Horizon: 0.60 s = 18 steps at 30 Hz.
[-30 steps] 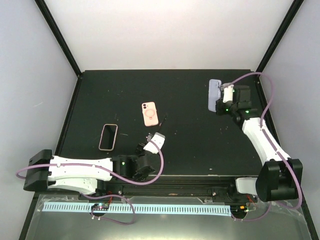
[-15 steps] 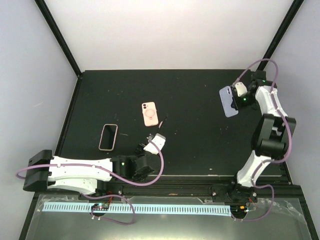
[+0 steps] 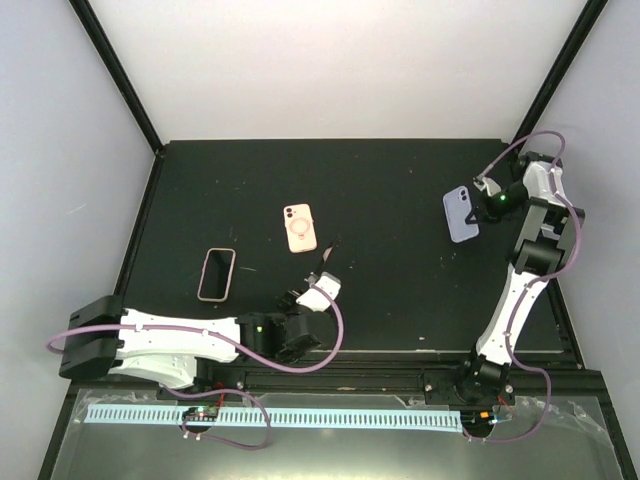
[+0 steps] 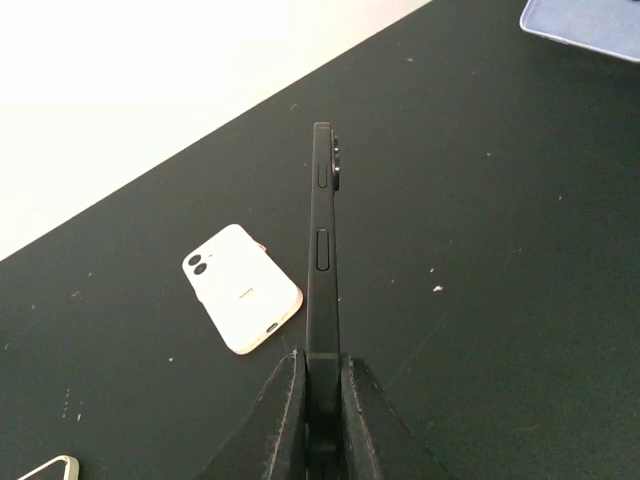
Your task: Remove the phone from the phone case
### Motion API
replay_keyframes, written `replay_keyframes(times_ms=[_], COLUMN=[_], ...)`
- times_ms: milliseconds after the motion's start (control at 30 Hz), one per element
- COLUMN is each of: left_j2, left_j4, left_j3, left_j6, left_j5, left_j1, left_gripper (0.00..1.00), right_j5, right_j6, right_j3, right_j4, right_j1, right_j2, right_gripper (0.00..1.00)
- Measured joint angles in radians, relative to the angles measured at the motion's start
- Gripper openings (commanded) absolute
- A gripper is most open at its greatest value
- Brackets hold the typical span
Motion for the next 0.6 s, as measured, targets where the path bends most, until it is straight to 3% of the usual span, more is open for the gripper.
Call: replay_keyframes(times_ms=[233, 333, 433, 600], left_j2=[0.036, 0.049, 0.063, 0.134], left_j4=[-0.010, -0.023, -0.031, -0.057], left_j3=[0.010, 0.037, 0.069, 0.146], left_j6=[0.001, 0.010, 0.031, 0.075], left_j5=[-0.005, -0.004, 0.003, 0.051], left_j1=[0.010, 0.023, 0.045, 0.121], left_gripper=[0.02, 0.02, 0.02, 0.02], right_j5=[-0.048, -0.037, 0.002, 0.061], right_j6=[0.041, 0.053, 0.061, 0.051], right_j3=[0.039, -0.013, -0.116, -0.336], right_j4=[-0.026, 0.002, 0.047, 0.156], right_j1=[0.001, -0.004, -0.014, -0.028], right_j2=[0.083, 0.051, -0.042, -0.306], right_gripper=[0.33, 0.36, 0.47, 0.48])
